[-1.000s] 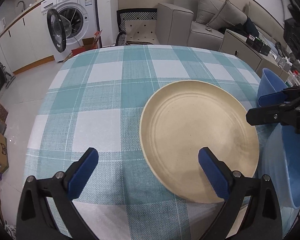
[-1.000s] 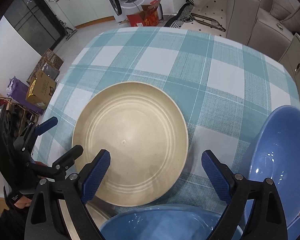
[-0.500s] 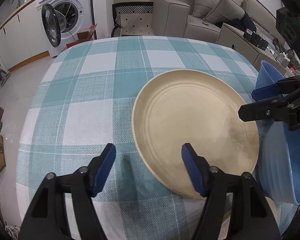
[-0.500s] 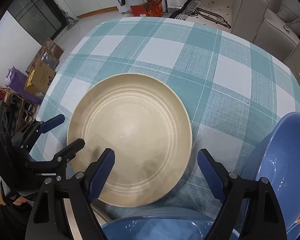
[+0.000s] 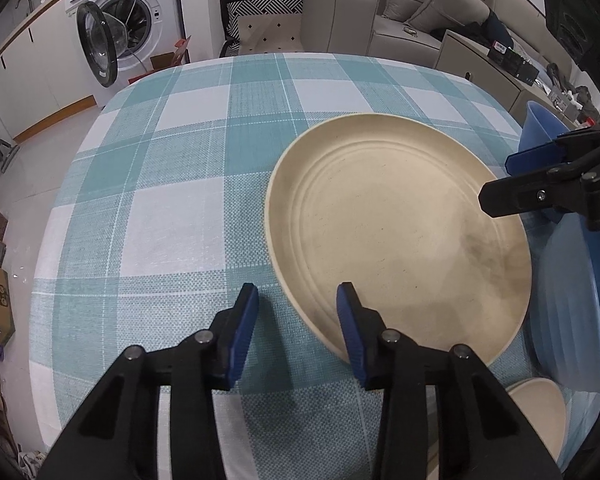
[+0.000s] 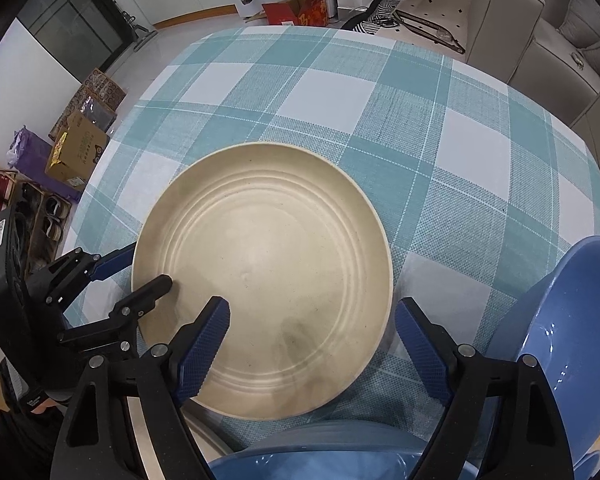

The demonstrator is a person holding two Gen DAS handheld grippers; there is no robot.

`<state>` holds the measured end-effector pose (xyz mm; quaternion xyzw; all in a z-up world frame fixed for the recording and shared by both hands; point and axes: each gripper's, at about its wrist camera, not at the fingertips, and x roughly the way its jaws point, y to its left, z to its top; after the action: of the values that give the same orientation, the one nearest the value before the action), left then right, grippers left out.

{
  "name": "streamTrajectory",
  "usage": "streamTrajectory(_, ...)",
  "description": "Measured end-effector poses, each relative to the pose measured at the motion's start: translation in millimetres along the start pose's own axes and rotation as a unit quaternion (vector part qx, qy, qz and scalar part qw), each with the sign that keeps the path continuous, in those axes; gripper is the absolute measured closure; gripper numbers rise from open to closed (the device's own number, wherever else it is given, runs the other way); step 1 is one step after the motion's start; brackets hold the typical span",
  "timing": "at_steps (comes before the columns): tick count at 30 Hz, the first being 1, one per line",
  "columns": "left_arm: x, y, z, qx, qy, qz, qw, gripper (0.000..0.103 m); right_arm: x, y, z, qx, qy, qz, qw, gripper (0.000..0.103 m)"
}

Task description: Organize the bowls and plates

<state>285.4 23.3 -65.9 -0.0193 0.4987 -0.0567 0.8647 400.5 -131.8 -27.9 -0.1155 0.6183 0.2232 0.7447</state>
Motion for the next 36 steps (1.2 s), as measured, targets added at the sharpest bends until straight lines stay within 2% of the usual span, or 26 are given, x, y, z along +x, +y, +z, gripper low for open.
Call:
streamTrajectory(2,-0.4,0.9,0.1,0.000,-0.002,-0.001,1.0000,0.066,1.8,0.8,0.4,0.001,0.004,0.006,1.000,0.025)
streamTrajectory(7,-2.0,1.3,-0.4,0.000,-0.003,-0.004,1.0000,0.068,8.5,1.3,-0.2,-0.002,0.011,-0.015,1.000,0.030)
streamTrajectory(10,-1.8,2.4,-0.4,-0.002,-0.004,-0.006,1.0000,0.068,6.4,-4.8,1.5,0.005,0.007,-0.018,1.000,0.030)
streamTrajectory(17,-1.4,3.2,-0.5,-0.006,-0.004,-0.007,0.9999,0.068,25.9,-7.3,8.7,0.009,0.029,-0.035,0.999,0.030)
streamTrajectory(22,-1.7,4.3,-2.1,-0.004,-0.004,-0.003,1.0000,0.069,34.7,1.2,7.6,0.001,0.034,-0.029,0.999,0.032)
streamTrajectory(25,-2.0,7.4,-4.4,-0.007,-0.004,-0.003,1.0000,0.069,34.1,7.1,6.6,-0.007,0.032,-0.027,0.999,0.039)
streamTrajectory(28,-3.9,11.9,-6.1,-0.012,-0.005,0.002,0.9999,0.070,33.4,6.3,7.1,-0.004,0.026,-0.032,0.999,0.049)
streamTrajectory(31,-6.3,16.3,-8.1,-0.017,-0.007,0.003,0.9998,0.071,34.2,8.2,6.0,-0.011,0.029,-0.039,0.999,0.053)
streamTrajectory(36,-12.3,16.8,-10.4,-0.010,-0.016,0.007,0.9998,0.077,37.0,7.7,0.9,-0.015,0.033,-0.046,0.998,0.064)
